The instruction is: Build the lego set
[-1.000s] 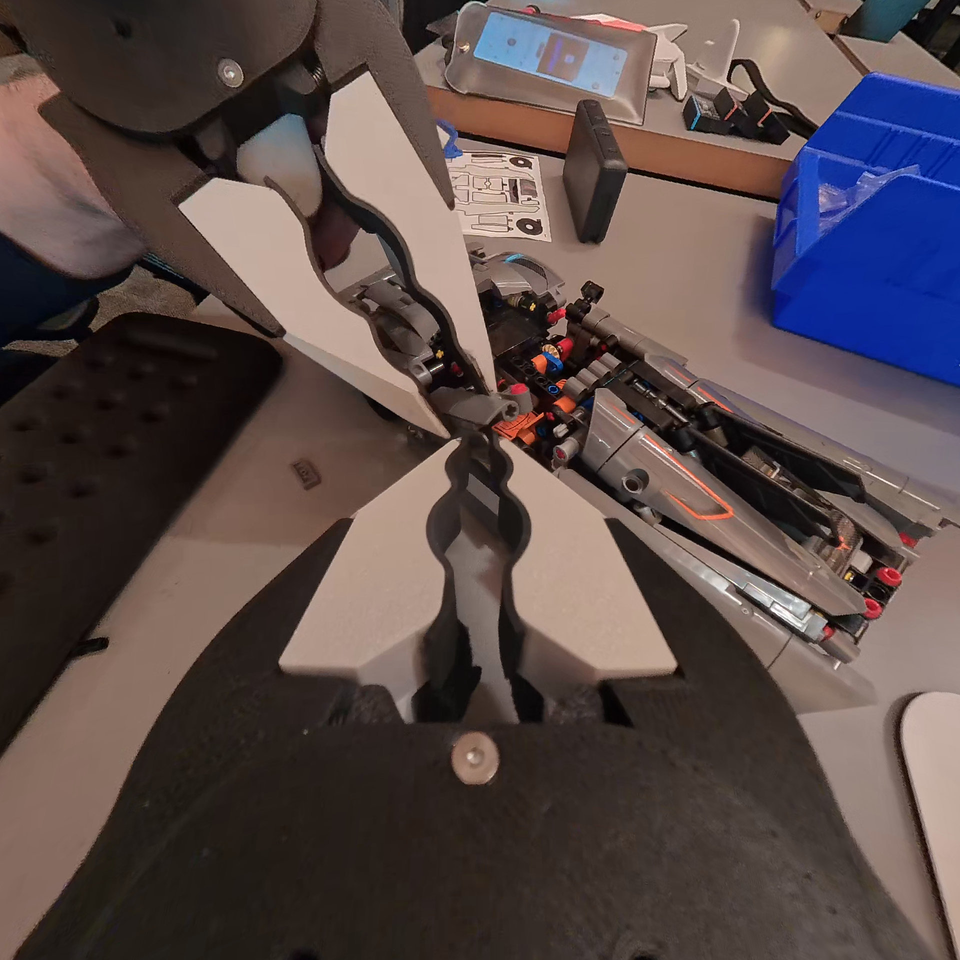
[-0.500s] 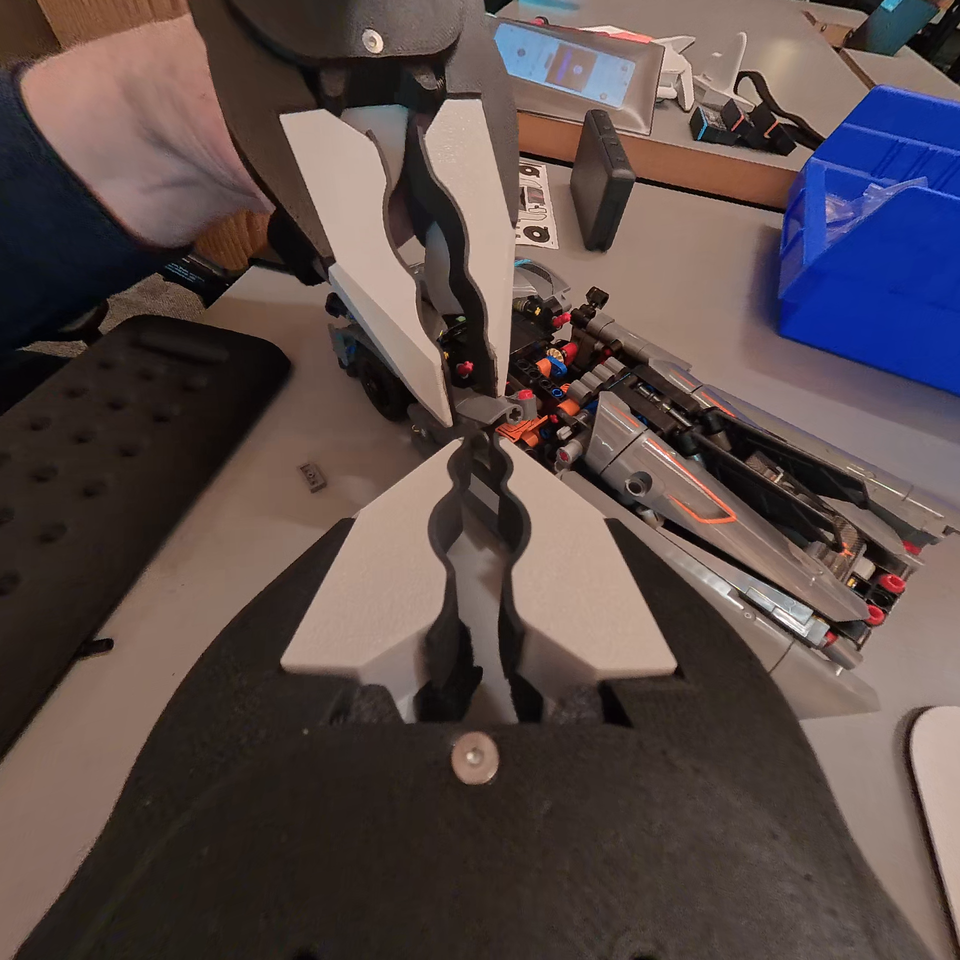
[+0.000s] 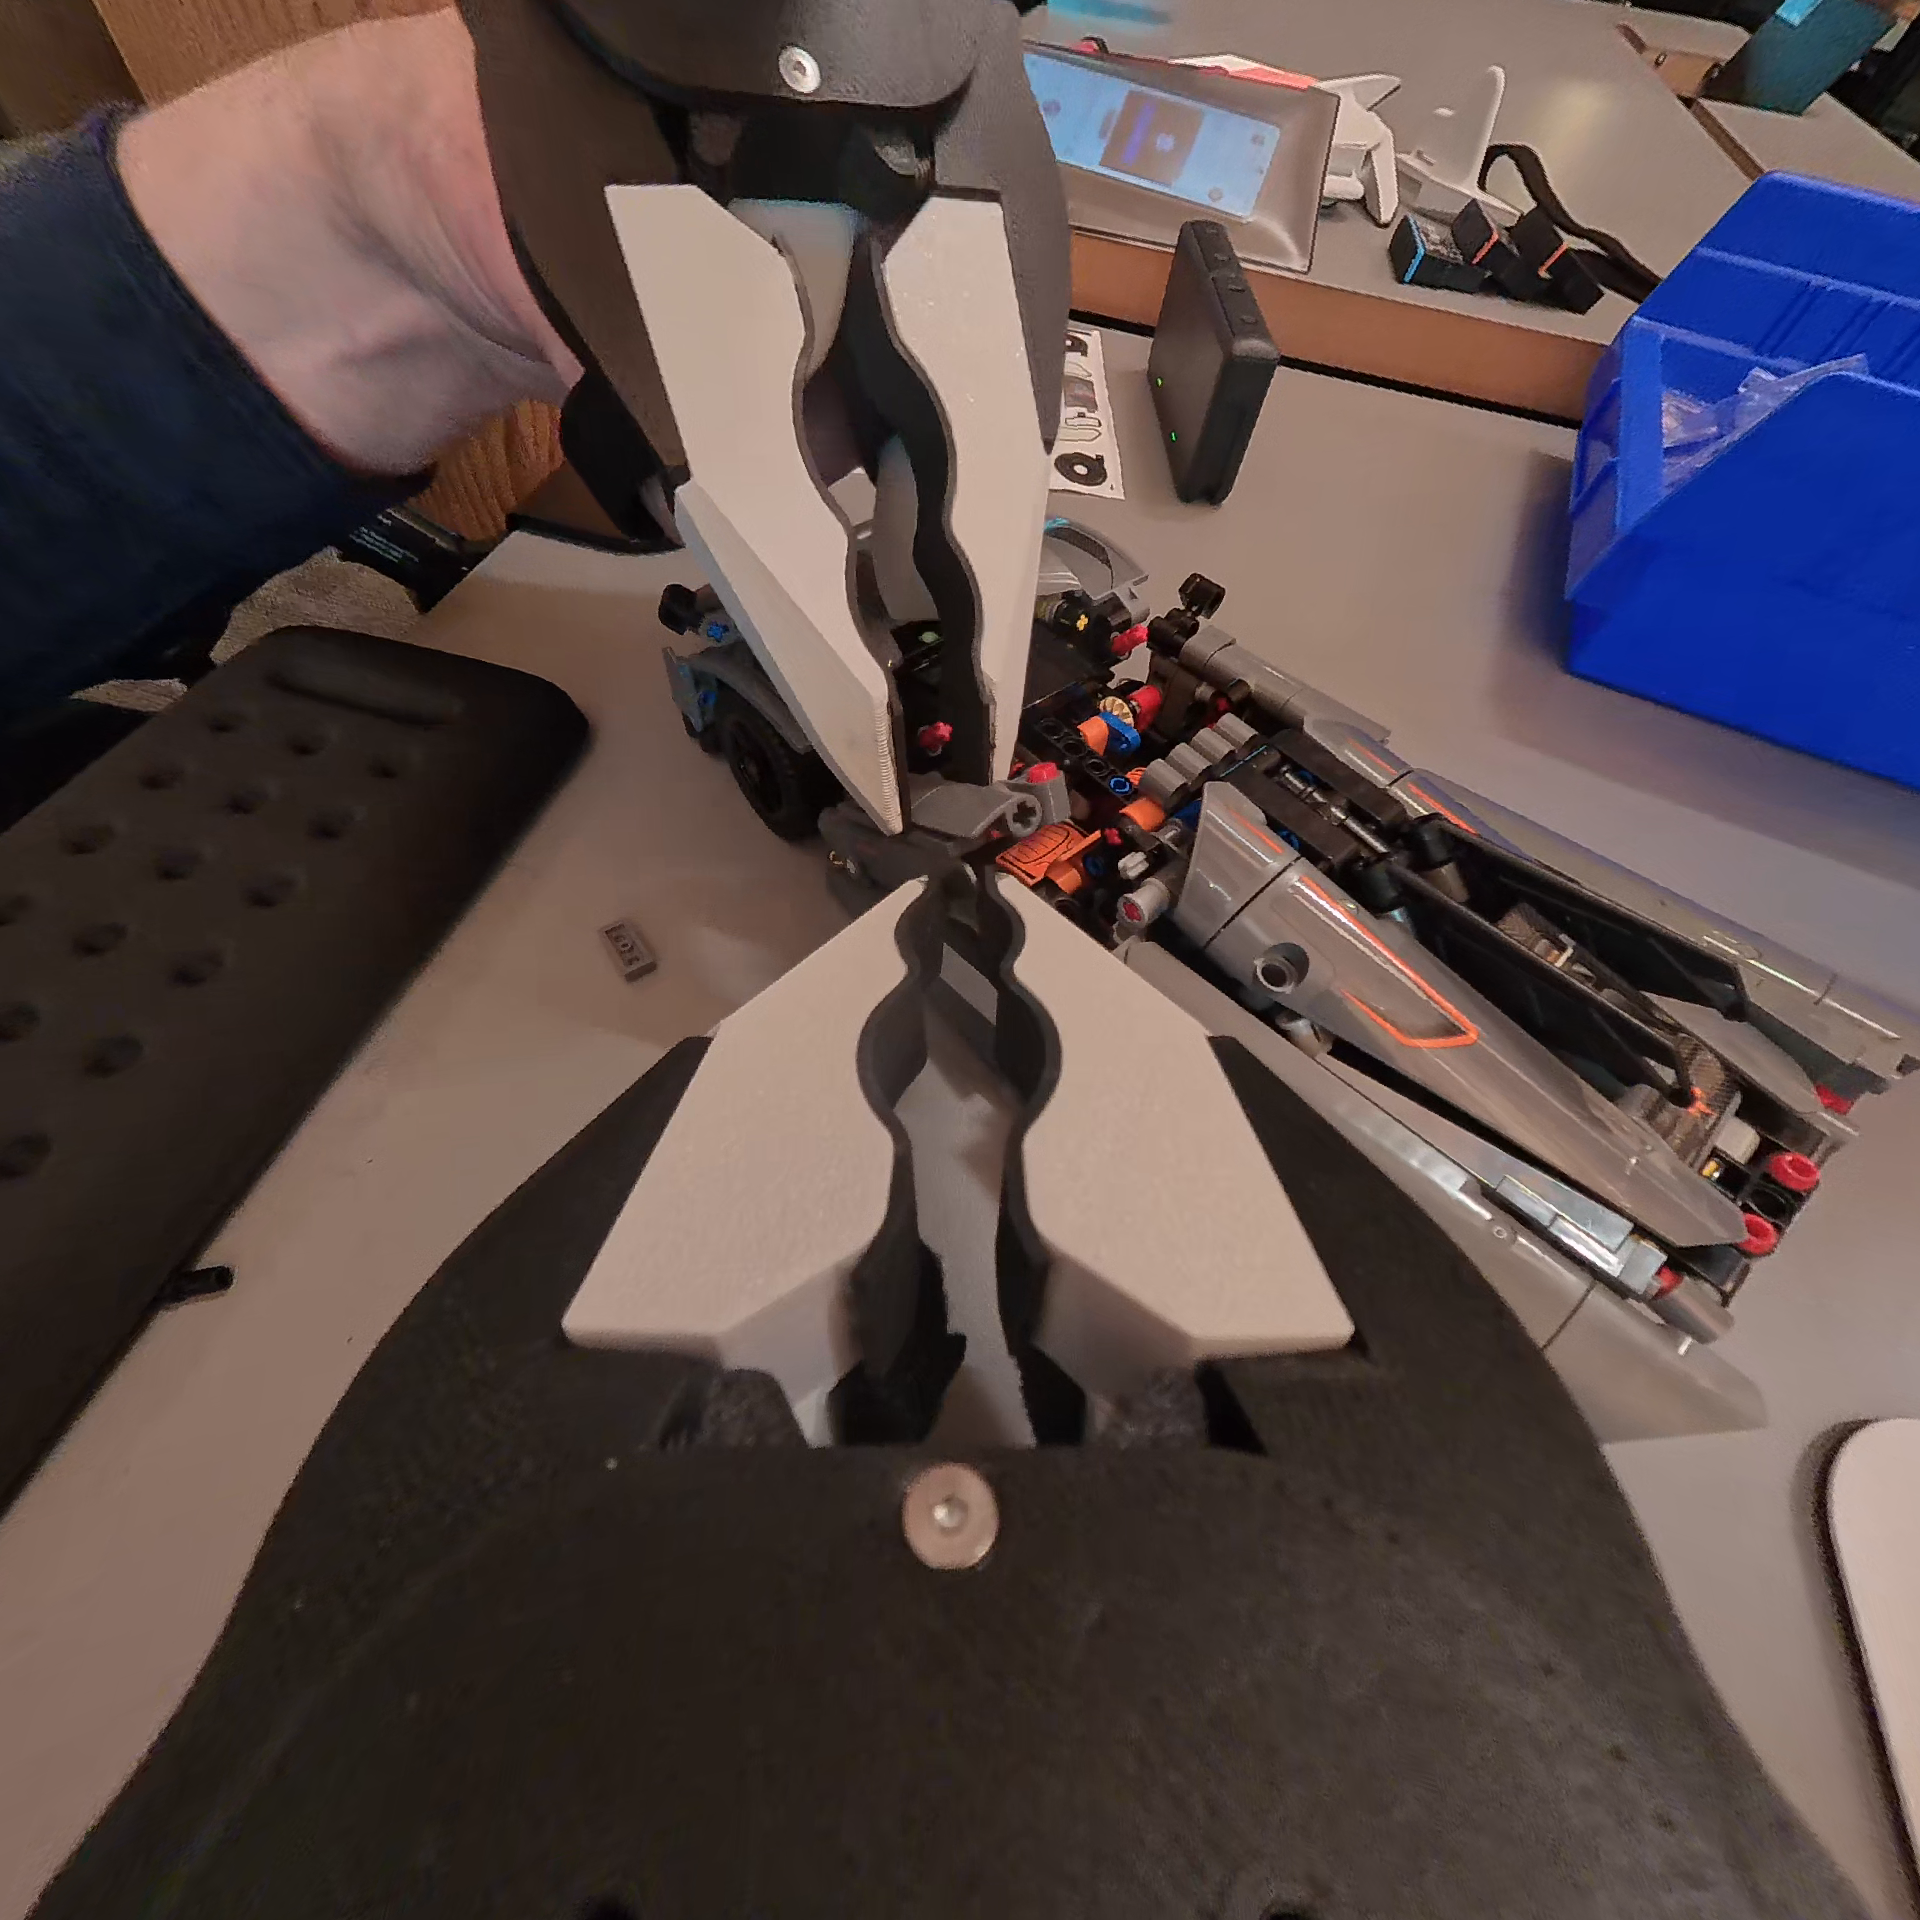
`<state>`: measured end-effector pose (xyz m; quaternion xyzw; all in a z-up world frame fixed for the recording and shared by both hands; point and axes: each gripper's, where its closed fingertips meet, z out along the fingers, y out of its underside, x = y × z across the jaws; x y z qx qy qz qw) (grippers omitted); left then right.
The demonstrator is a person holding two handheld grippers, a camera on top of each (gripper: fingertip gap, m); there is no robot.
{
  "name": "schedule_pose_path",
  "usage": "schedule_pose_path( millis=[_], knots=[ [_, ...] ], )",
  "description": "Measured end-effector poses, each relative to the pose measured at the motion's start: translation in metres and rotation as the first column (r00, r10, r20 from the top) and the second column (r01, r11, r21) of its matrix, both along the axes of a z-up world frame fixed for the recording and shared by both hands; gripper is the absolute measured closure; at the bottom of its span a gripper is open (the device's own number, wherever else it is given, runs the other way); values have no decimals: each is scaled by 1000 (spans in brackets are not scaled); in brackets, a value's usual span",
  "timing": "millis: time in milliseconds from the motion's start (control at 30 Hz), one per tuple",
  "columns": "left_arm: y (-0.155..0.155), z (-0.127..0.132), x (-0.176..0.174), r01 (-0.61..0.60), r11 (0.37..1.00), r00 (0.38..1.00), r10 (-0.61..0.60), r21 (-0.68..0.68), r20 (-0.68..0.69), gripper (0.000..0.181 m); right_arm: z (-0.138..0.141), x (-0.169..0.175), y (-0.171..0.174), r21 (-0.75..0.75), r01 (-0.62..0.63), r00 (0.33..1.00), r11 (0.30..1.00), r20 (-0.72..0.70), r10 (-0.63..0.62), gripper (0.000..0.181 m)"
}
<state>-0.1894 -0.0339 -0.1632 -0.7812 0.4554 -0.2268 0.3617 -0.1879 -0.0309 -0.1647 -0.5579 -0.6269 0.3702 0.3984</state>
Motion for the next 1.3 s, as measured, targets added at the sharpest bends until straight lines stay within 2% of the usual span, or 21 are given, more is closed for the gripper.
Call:
schedule_pose_path(
  millis=[133,200,300,467,767,1033,1300],
  knots=[
    [-2,-2,-3,-50,992,990,64,115,-126,162,0,0,1,-8,4,1000,1000,0,-4,177],
    [2,-5,-8,-95,978,970,133,187,-203,158,1,0,1,-10,5,1000,1000,0,-5,177],
    [1,-7,-7,-121,959,951,186,257,-247,166,1,0,1,-4,11,1000,1000,3,-11,177],
    [-1,-7,-7,-124,953,930,209,276,-304,167,1,0,0,-1,12,1000,1000,4,-12,177],
    [-2,-6,-7,-82,988,975,107,127,-196,168,1,0,-1,0,5,1000,1000,2,-5,178],
    [-3,-5,-6,-94,995,994,95,27,-54,168,2,0,-3,17,-5,1000,1000,3,5,179],
    [-9,-3,-8,-61,998,998,61,2,-13,167,2,-1,-8,74,-25,1000,997,19,24,180]
  ],
)
